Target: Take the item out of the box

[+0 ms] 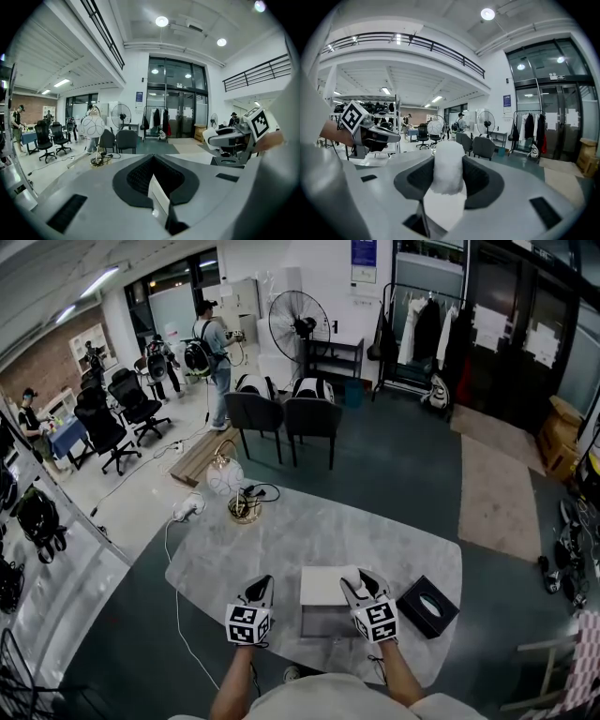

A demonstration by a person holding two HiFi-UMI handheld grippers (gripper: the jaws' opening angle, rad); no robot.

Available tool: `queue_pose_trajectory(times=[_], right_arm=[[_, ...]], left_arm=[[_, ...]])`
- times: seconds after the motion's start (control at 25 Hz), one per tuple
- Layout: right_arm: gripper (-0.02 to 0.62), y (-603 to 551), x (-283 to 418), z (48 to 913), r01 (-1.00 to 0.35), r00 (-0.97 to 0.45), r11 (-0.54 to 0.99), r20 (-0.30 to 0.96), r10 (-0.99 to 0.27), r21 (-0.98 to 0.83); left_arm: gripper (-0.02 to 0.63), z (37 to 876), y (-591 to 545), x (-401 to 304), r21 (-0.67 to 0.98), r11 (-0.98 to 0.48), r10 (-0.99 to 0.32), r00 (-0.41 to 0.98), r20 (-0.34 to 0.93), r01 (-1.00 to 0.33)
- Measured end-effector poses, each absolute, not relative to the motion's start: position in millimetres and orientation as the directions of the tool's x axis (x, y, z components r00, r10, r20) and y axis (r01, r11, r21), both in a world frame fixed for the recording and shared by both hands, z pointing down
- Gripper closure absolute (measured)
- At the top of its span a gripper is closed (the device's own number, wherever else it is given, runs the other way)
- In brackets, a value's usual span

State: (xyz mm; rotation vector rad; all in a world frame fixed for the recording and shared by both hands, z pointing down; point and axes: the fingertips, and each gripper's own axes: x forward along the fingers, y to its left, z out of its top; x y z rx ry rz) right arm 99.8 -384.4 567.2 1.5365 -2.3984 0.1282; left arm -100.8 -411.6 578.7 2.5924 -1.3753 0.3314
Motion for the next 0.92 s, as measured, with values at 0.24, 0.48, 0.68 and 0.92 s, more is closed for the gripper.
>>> queue_pose_trajectory(times=[0.24,0.48,0.68,0.92], right_arm=[[0.417,-387,100,569,-0.901,-0.389,0.427,0.291,-0.874,0.079],[0.417,-388,101,574,-0.902,-0.388,0.426,0.298,-0.872,0.072],[0.417,-390,100,576,-0.902,-0.386,0.425,0.305,-0.871,0.071],[0.417,-391,100,582,-0.904,-0.386,0.423,0.309,-0.869,0.061]], left_arm=[[0.592,582,-414,-100,0.066,-0.555,-0.786,0.549,0.284,-0.829],[0.592,585,-415,-100,0.067,-0.551,-0.787,0.545,0.289,-0.832],[0.592,585,-418,-101,0.073,-0.550,-0.787,0.545,0.289,-0.832],[0.592,588,-418,-96,0.074,-0.554,-0.783,0.549,0.293,-0.829]])
